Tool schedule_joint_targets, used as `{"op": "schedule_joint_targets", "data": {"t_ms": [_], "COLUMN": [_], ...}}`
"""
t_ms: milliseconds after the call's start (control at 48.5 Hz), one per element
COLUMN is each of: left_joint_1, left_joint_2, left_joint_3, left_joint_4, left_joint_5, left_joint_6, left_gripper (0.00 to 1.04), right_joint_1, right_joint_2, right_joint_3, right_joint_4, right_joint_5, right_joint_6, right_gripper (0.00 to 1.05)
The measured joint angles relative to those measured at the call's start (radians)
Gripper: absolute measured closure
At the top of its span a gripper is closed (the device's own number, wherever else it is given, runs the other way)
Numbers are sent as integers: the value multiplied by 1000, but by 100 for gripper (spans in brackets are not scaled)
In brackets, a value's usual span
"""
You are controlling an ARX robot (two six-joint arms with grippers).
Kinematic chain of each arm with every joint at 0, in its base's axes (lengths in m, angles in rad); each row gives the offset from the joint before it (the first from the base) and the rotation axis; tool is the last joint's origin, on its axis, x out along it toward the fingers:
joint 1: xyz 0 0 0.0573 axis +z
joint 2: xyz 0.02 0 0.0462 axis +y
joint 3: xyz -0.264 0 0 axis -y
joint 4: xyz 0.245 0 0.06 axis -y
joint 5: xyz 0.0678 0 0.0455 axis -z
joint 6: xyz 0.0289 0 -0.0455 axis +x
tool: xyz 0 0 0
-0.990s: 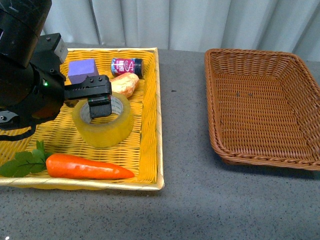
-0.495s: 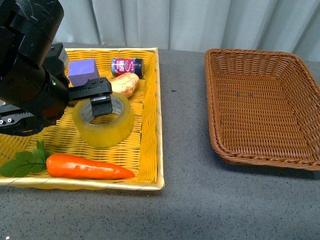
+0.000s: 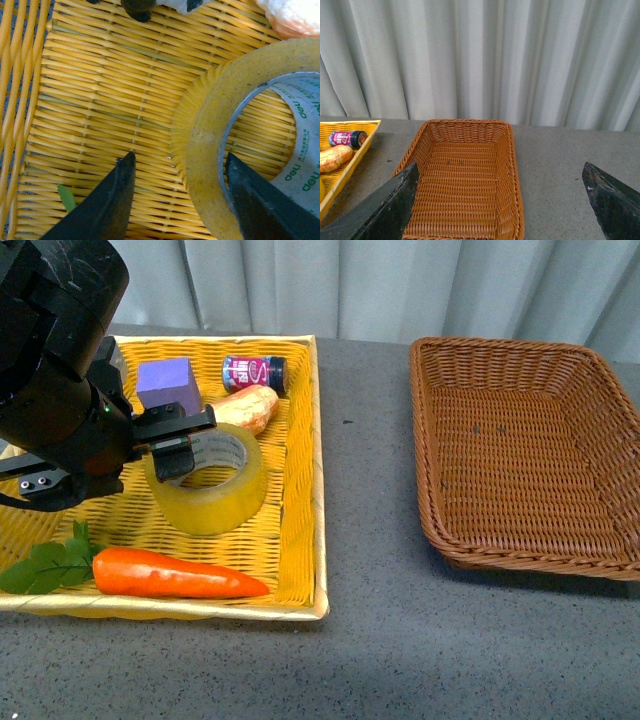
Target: Move tape to another basket
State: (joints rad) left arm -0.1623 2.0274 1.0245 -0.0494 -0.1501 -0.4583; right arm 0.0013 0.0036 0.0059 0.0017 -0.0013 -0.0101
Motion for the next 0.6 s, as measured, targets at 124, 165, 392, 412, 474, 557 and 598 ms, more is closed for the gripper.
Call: {"op": "schedule_joint_targets", "data": {"t_ms": [124, 165, 392, 412, 474, 557, 598], "left_joint_1": [-2, -4, -11, -13, -19, -27, -31], "left_joint_2": [0, 0, -10, -12, -30, -74, -98], "left_joint_3": [3, 8, 16, 15, 11, 8, 8], "left_joint_4": [1, -2, -17, -16, -8, 27, 41], "left_joint_5": [14, 18, 19, 18, 24, 42, 61], "left_joint_6": [-18, -24, -45, -43, -32, 33, 62], "left_gripper": [66, 73, 90, 90, 90, 90, 90], "right_joint_1": [0, 0, 0, 0, 0, 0, 0], "right_joint_2": [0, 0, 0, 0, 0, 0, 0], "right_joint_3": [0, 0, 0, 0, 0, 0, 0], "right_joint_4": [0, 0, 0, 0, 0, 0, 0], "right_joint_5": [0, 0, 0, 0, 0, 0, 0], "right_joint_6": [0, 0, 0, 0, 0, 0, 0], "right_gripper": [9, 9, 9, 9, 9, 9, 9]}}
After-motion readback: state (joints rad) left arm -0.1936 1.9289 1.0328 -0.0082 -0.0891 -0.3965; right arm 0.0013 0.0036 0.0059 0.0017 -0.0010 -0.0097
